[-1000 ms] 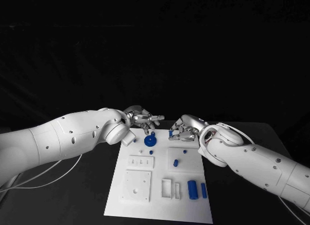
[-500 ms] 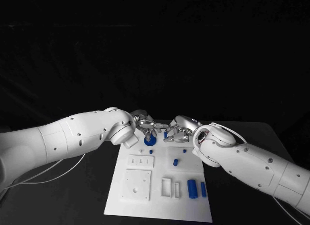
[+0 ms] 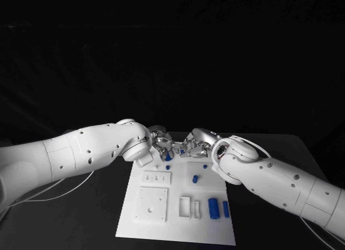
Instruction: Assemble the parts on the task board
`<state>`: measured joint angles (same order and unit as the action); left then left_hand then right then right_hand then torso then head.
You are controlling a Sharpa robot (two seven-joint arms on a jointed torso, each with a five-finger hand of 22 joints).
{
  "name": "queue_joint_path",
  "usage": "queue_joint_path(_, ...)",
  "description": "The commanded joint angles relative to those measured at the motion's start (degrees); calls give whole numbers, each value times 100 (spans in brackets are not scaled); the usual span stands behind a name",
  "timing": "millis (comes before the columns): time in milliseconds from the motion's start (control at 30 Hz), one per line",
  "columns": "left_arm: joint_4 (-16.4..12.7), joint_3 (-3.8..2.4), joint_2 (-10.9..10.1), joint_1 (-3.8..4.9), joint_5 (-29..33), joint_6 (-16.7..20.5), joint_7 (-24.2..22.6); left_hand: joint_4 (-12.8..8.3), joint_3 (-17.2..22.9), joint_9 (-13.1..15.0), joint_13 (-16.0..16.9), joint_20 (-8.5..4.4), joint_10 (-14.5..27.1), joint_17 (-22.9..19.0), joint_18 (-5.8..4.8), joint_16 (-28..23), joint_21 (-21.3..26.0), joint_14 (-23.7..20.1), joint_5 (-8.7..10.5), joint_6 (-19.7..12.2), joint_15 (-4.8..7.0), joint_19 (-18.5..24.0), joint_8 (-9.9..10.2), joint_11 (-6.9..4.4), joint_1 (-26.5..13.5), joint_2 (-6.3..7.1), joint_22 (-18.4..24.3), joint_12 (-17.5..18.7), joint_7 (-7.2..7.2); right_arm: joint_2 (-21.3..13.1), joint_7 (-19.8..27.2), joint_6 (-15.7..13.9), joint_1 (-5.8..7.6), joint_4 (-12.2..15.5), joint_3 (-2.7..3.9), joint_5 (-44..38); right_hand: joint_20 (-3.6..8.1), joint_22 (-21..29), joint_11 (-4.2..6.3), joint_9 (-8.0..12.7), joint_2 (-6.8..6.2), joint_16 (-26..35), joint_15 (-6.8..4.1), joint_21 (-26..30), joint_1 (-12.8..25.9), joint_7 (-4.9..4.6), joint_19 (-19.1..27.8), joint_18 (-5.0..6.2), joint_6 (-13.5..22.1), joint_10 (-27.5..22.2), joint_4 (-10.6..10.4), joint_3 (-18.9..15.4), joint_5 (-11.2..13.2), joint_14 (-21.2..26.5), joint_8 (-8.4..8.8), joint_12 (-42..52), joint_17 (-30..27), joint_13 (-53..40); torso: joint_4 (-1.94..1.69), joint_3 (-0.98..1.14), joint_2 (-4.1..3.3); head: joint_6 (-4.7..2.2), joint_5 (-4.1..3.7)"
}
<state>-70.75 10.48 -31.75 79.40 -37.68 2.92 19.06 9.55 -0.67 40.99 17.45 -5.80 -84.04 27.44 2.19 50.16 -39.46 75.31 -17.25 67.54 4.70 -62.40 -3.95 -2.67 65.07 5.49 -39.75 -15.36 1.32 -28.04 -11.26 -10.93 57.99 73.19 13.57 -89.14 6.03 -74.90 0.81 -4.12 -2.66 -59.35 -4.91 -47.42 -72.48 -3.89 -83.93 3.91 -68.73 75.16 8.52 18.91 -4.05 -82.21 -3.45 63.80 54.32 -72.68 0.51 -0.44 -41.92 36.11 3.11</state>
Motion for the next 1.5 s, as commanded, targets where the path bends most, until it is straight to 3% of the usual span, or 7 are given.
queue_joint_path(33, -20, -2, 21, 7, -149, -251, 132, -63, -27, -11, -6, 5, -176, -6, -106, 40, 83, -46, -27, -49, -4, -67, 27, 39, 45, -45, -98, 44, 11, 21, -38, 103, 1, 3, -4, -72, 50, -543, 29, -6, -26, 28, -39, 27, 41, 21, -347, -11, -37, -27, -5, 19, -32, -18, -16, -20, -4, 7, 6, -2, -2, 5, -5)
queue_joint_path(233, 2, 1, 51, 5, -108, -291, 148, -120, -45, -31, -9, 8, -166, -20, -106, 30, 181, -59, -79, -68, -9, -100, 28, 41, 60, -86, -215, 53, 13, 39, -46, 108, 0, 16, -8, -76, 51, -543, 31, -7, -27, 32, -41, 28, 45, 23, -348, -10, -41, -27, -4, 22, -44, -17, -16, -19, -3, 6, 6, 1, -1, 13, -1)
queue_joint_path(733, 85, 8, 99, 1, 8, -244, 191, -457, -226, -163, -17, 4, -161, -24, -116, 49, 455, -62, -245, -91, -4, -170, 28, 36, 143, -498, -558, 64, 5, 36, -68, 128, 0, 96, -31, -133, 53, -541, 33, -8, -30, 40, -43, 35, 51, 25, -348, -9, -44, -32, -6, 22, -55, -16, -17, -26, -6, 10, 0, 1, -3, 46, -13)
queue_joint_path(967, 99, 23, 146, -8, 21, -321, 229, -635, -152, -202, -35, -5, -159, -20, -122, 57, 516, -65, -747, -89, 6, -187, 28, 22, 309, -614, -648, 82, -20, 42, -87, 107, 0, 113, -40, -169, 55, -539, 36, -9, -31, 44, -45, 38, 53, 27, -349, -8, -47, -32, -3, 21, -66, -18, -16, -26, -3, 10, -4, 3, 0, 58, -17)
queue_joint_path(1267, 128, 90, 152, -11, 44, -345, 274, -875, 103, -201, -74, -14, -162, -12, -124, 71, 560, -77, -1091, -101, 12, -190, 24, 16, 570, -784, -754, 114, -40, 41, -100, 105, -1, 113, -42, -190, 55, -537, 38, -9, -35, 53, -45, 38, 59, 28, -350, -9, -51, -33, -5, 24, -108, -19, -16, -28, -4, 11, -8, 0, 4, 60, -17)
queue_joint_path(1400, 133, 108, 151, -11, 61, -287, 281, -1030, 343, -50, -103, -22, -186, -4, -112, 88, 554, -75, -1471, -104, 18, -191, -7, 14, 677, -883, -826, 129, -38, 42, -106, 128, -1, 105, -44, -196, 55, -536, 39, -10, -34, 54, -45, 46, 59, 29, -349, -8, -55, -36, -4, 28, -119, -20, -17, -33, -3, 14, -5, 0, -1, 57, -13)
queue_joint_path(1500, 129, 114, 147, -11, 67, -224, 301, -1211, 622, 411, -104, -48, -226, 36, -94, 161, 504, -51, -1964, -48, 45, -197, -182, -7, 641, -904, -935, 80, -56, 45, -110, 153, -2, 84, -49, -200, 54, -537, 40, -11, -38, 57, -43, 40, 57, 30, -349, -9, -61, -37, 0, 29, -134, -20, -18, -35, -4, 15, -4, 2, 0, 58, -12)
